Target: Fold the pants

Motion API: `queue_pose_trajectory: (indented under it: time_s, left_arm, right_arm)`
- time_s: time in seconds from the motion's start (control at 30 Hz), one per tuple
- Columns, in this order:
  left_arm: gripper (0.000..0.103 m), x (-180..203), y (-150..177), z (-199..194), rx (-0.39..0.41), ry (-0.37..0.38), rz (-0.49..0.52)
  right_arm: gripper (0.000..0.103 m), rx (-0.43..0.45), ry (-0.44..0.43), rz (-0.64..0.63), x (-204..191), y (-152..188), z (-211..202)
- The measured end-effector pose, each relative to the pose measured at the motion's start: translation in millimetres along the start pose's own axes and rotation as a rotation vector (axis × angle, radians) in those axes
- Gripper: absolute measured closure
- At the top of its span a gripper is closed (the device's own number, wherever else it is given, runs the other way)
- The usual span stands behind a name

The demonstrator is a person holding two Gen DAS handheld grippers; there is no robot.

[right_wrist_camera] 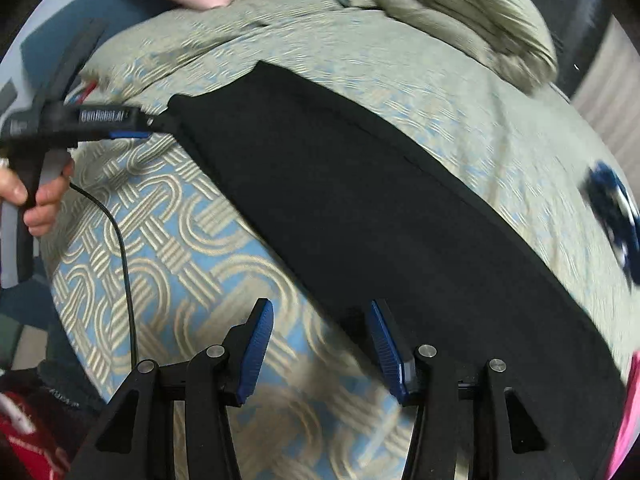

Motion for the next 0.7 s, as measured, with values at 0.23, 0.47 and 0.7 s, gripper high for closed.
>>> queue_pose_trajectory:
  time_s: [0.23, 0.47, 0.7]
  left_arm:
    - [0.064, 0, -23, 13, 0.023, -0.028, 0.027]
    - [0.064, -13, -23, -14, 0.08, -0.076, 0.042]
    - [0.064, -1, -19, -13, 0.057, 0.049, 0.041]
  right_arm:
    - [0.053, 0.01, -0.03, -0.012, -31, -40, 17]
    - [0.053, 0.016, -0.154, -0.025, -41, -79, 15]
    - [0.053, 0.021, -0.237, -0.097, -46, -172, 47]
Point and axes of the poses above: each gripper's, at about its wrist camera, not at the fingertips, and z roughly the way its jaws point, x to its right, y to its underside, the point moved 7 cm from there along z, roughly the way its jaws point, and after that the axes turned 13 degrees about y, right-handed, at the moved point
